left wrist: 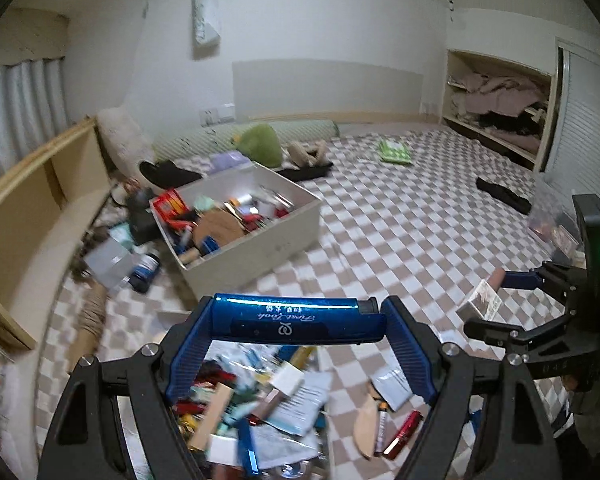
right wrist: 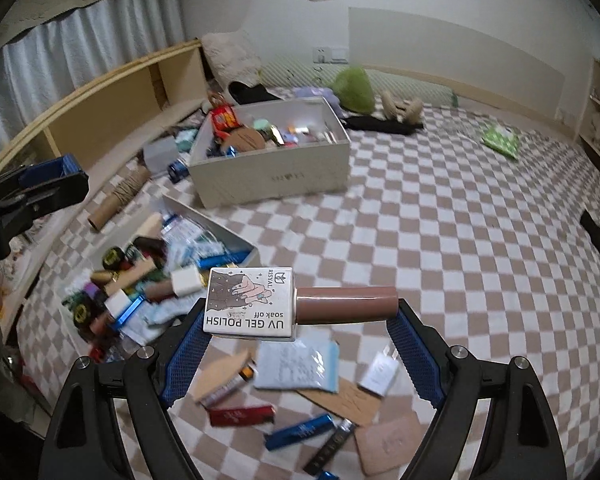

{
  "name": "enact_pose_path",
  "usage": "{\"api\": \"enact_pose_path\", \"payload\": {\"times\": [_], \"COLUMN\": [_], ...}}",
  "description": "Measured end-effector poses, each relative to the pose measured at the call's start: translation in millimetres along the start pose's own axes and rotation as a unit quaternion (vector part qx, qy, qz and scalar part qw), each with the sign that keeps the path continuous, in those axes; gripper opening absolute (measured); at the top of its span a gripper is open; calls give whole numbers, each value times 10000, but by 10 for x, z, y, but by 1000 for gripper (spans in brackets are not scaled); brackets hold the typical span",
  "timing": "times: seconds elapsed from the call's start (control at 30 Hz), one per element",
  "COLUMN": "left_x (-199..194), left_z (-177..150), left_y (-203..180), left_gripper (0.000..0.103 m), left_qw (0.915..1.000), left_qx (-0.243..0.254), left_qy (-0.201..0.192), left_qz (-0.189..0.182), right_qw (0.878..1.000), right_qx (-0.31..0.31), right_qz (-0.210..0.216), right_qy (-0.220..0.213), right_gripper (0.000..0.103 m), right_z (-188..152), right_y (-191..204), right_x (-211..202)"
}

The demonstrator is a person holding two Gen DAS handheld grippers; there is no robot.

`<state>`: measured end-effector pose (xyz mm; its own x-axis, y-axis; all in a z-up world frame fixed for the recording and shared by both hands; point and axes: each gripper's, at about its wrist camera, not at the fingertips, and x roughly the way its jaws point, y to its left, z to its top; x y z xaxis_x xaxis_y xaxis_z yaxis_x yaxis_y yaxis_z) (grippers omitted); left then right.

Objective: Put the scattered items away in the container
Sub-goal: 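Carry the blue lighter in the left gripper while the right carries the polish bottle over the white tray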

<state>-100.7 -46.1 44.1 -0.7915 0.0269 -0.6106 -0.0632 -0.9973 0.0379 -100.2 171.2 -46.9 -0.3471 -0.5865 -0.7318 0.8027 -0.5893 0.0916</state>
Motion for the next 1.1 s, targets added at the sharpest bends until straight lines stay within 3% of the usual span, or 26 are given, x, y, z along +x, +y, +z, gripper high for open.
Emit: {"api": "enact_pose_path", "payload": {"times": [0.5, 1.1], "left_x": [73, 986], "left_z": [155, -272], "left_y": [600, 1207], "left_gripper": [83, 83], "left_qw": [9982, 9886], "left_qx": [-377, -1110], "left_qy": [-6, 785], "left_qz": [468, 647], "right_qw": [9978, 9906], "right_qx": [-141, -313], "right_qz": [644, 1220], "right_qy": [-100, 537], "right_gripper": [87, 87], "right_z": [492, 437], "right_y": [588, 1025], "right_x": [327, 1348]}}
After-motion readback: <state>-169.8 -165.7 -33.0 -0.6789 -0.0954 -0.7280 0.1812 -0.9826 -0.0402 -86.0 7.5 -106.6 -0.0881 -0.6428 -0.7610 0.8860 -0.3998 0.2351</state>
